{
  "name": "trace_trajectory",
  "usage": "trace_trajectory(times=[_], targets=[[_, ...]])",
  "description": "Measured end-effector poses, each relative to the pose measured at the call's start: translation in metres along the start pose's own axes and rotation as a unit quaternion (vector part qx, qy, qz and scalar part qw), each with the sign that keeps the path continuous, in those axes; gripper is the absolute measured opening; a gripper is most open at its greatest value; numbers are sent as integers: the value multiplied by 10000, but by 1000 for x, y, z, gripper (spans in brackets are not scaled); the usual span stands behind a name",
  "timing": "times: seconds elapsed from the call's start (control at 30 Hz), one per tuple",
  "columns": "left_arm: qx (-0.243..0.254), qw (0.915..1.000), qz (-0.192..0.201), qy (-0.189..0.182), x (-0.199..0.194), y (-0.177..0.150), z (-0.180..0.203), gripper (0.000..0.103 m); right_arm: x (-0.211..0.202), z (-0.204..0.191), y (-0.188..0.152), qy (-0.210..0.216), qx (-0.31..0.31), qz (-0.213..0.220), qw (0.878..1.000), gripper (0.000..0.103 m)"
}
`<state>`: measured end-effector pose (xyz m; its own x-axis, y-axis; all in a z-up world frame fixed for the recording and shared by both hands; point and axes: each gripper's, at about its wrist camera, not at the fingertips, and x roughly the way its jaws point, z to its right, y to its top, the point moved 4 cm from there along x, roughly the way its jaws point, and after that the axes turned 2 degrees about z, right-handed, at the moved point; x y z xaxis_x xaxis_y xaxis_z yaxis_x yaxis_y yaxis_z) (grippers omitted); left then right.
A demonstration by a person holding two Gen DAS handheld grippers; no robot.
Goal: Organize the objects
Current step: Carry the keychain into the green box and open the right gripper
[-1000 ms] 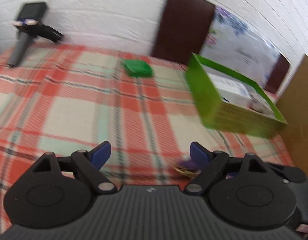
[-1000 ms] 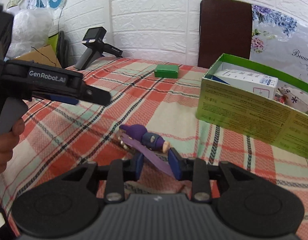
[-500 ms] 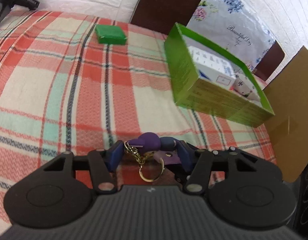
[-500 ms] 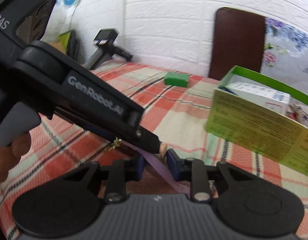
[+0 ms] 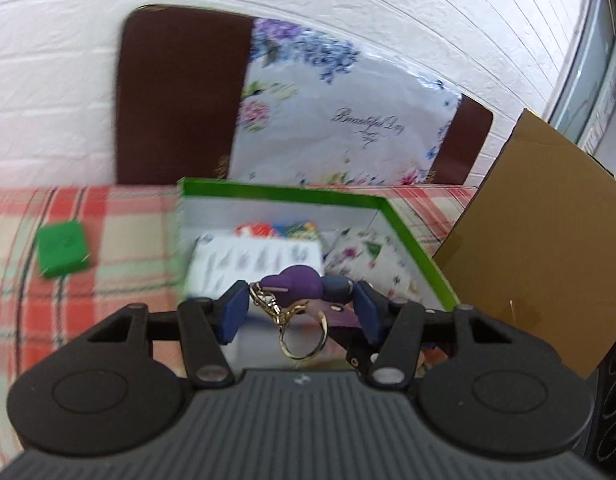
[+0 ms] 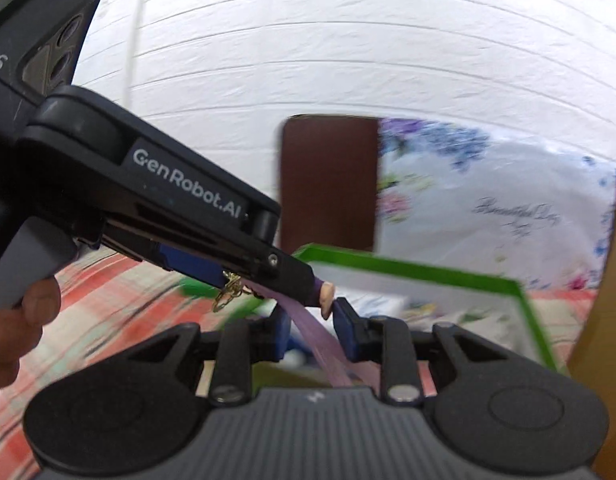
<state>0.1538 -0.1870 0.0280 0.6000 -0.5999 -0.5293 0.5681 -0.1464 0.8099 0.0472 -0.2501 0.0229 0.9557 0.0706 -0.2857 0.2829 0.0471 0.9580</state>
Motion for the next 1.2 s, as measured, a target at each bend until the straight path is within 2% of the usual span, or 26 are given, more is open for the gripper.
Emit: trace_trajectory(times=[0.1,0.13,0.17,0.2,0.23,0.27,0.33,0.37,0.43,0.6,0.7,0.9,1.2], targets=[[203,9998,-62,-21,33,16,14,59,18,28,5,-315,99,13,9995,25],[305,9995,-88,93,46,19,17,60,27,37,4,-399,116,-46,9991,27],[416,9984,-114,356,57,21,17,62,38,44,1,-502,95,-184,9985,37],[523,9962,-188,670,66,20,16,62,47,50,-3,-686,82,-388,9969,40],[551,9947,-248,831,71,19,14,62,54,56,-8,-863,149,-569,9945,42],[501,9948,-240,850,70,19,11,62,55,61,-13,-845,299,-639,9939,43],[479,9949,-119,876,61,16,7,68,44,64,-19,-689,576,-545,9945,51],[542,9934,-62,1006,57,14,6,72,39,63,-22,-705,591,-497,9945,53],[686,9897,6,1253,49,10,6,73,29,61,-27,-734,581,-428,9947,53],[1040,9805,30,1668,29,0,6,76,2,60,-32,-699,1037,-274,9918,53],[1122,9768,74,1822,15,-6,4,80,-12,57,-32,-643,1168,-269,9907,53],[1092,9731,149,2021,-16,-20,-8,81,-26,44,-26,-505,1362,-296,9890,53],[676,9713,153,2274,-55,-40,-49,81,-31,-5,-13,-232,938,-297,9949,53]])
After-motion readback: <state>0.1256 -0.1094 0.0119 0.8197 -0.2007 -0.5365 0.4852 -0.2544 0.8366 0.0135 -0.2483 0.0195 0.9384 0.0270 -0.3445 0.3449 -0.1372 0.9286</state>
